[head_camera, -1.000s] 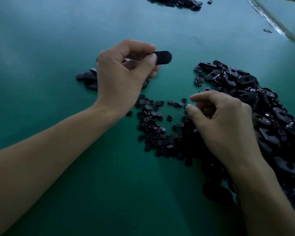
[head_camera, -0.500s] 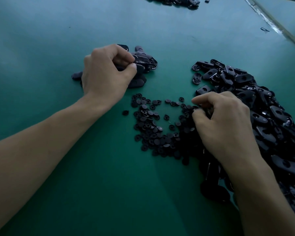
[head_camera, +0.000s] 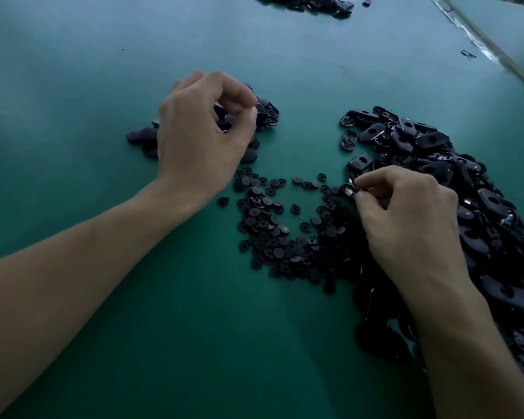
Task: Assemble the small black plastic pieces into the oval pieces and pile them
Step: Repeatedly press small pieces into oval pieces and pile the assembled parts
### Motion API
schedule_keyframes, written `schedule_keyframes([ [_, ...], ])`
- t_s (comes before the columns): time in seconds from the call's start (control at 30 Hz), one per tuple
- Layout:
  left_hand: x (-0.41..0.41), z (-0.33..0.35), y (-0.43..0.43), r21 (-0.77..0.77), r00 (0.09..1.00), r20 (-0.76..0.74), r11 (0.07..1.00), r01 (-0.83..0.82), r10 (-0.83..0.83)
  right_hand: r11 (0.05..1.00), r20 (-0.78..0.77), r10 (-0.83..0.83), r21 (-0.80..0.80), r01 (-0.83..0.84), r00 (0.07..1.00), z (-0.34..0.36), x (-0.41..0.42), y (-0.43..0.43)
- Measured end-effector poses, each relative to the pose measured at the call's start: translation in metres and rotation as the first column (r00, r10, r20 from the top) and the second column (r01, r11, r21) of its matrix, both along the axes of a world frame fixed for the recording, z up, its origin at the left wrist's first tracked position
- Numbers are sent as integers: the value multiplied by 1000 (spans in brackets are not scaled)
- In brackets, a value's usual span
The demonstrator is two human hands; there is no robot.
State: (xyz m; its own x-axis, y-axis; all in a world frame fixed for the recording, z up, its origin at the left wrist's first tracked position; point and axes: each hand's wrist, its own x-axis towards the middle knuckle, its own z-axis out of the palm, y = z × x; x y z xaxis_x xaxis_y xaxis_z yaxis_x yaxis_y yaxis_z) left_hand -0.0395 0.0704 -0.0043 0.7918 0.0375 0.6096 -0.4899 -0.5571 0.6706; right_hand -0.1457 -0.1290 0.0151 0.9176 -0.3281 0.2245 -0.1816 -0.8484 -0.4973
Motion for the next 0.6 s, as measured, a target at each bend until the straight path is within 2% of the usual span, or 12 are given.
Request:
schedule_keyframes([
  [0.17, -15, 4, -15, -138, 980, -17, 971, 195, -199, 1000, 231, -5, -1, 5, 973, 3, 2, 0],
  [0.27, -23, 3, -21, -209, 935, -85, 924, 321, -344, 986, 349, 48, 132, -100, 936, 5, 4, 4],
  [0.4, -30, -2, -23, -188, 854, -179, 869, 458, -489, 870, 368, 94, 421, -256, 925, 2, 7, 11],
  [0.5, -32, -4, -24, -166, 834, -178, 851, 499, -523, 790, 371, 135, 519, -326, 919, 3, 7, 14],
  [0.6, -33, -3, -24, -156, 818, -170, 835, 528, -549, 752, 366, 127, 571, -330, 922, 3, 6, 15],
])
